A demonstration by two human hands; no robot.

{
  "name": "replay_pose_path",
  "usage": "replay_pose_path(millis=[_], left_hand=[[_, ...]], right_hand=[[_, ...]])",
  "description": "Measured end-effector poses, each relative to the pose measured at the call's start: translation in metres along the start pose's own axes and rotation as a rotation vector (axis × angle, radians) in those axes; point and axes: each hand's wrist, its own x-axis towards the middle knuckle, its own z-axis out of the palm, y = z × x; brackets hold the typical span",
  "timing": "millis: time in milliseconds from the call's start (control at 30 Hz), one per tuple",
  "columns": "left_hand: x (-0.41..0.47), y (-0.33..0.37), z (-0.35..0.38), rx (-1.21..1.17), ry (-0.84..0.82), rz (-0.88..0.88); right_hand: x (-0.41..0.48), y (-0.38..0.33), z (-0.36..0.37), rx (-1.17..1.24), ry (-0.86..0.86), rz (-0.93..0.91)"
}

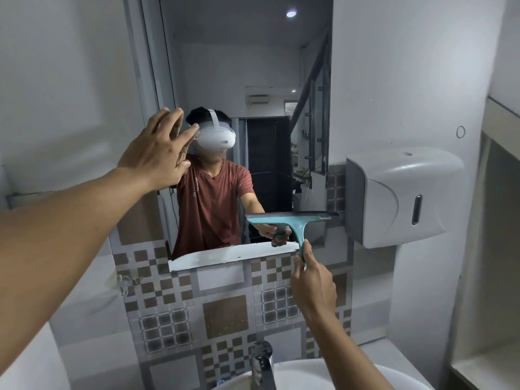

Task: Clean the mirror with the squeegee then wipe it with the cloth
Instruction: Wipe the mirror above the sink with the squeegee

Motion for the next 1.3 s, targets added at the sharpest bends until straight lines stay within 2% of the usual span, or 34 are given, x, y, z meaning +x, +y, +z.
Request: replay_pose_path(millis=[567,867,1067,1300], left_hand=[[0.000,-0.004,0.000,0.025,0.030,0.032],[0.001,-0.004,-0.002,0.017,-0.002,0.021],[0.008,-0.010,-0.008,0.057,0.018,0.033],[0.008,-0.017,0.001,0.042,0.030,0.000]], right_hand=[[-0.027,-0.007,0.015,0.183,-0.095,0.069],[-0.056,-0.030,0.058,0.482,-0.175,0.197],[-0.066,-0.057,0.081,0.677,-0.163,0.288],[-0.071,-0.070,0.097,0.723,-0.120,0.309]])
